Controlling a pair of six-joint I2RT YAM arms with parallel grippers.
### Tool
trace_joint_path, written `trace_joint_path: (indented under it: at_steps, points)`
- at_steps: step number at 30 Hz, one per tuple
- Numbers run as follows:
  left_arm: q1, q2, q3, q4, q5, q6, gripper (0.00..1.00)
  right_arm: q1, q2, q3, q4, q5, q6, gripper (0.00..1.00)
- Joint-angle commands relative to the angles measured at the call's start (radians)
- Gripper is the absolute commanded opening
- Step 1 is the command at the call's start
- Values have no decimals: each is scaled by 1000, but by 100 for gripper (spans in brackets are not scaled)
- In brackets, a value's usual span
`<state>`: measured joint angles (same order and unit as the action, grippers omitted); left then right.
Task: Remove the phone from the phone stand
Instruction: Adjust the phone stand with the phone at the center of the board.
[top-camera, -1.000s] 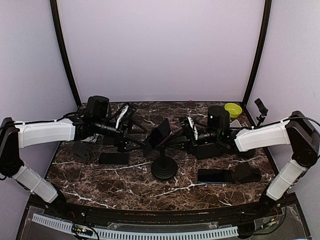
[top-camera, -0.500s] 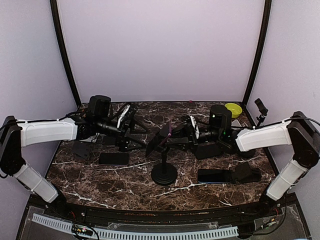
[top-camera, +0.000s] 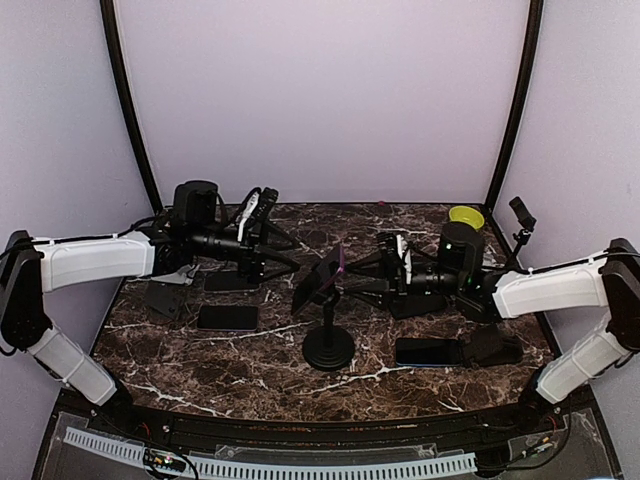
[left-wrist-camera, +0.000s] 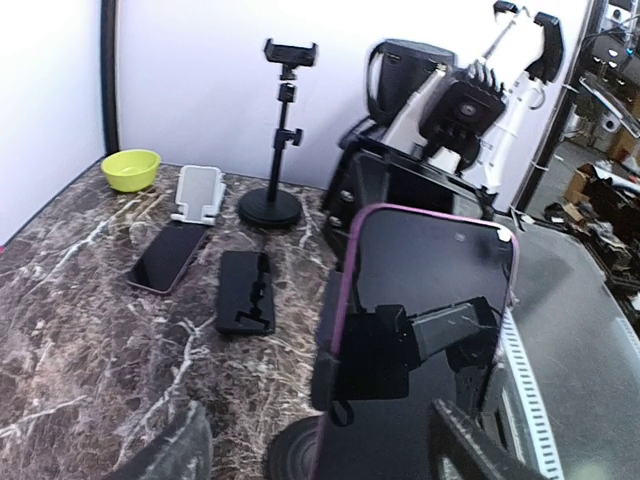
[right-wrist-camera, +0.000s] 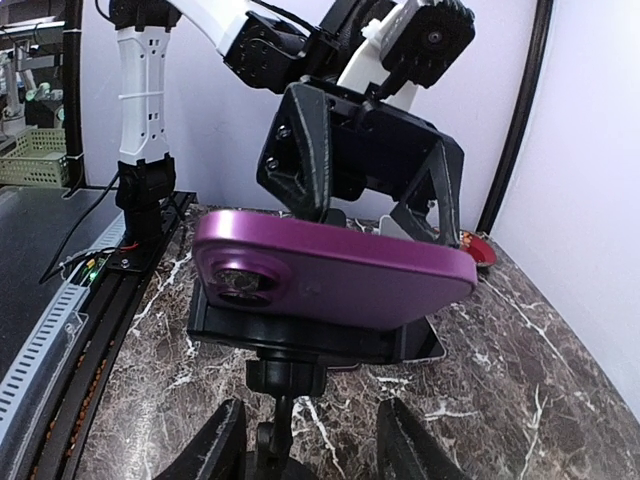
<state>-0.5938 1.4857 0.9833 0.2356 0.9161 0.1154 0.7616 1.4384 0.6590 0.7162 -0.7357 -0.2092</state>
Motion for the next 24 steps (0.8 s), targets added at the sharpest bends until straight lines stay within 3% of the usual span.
trace_joint_path:
  at_steps: [1,5,7,11,16,20,24]
  points:
    - [13,11,49,68,-59,-53,71,22,-37,-33,37,88,77,45]
    - [13,43,76,67,-77,-61,66,49,-37,-59,43,138,92,47]
    - [12,43,65,91,-109,-71,65,62,-26,-73,68,156,115,60]
    - [16,33,50,99,-207,-78,64,71,-6,-125,163,201,189,69]
    - [53,-14,4,135,-283,-119,64,78,4,-167,137,326,285,71]
    - [77,-44,-20,143,-311,-129,64,84,-7,-224,110,338,359,71]
    - [84,-62,-33,142,-324,-131,65,128,-41,-250,-5,405,369,71]
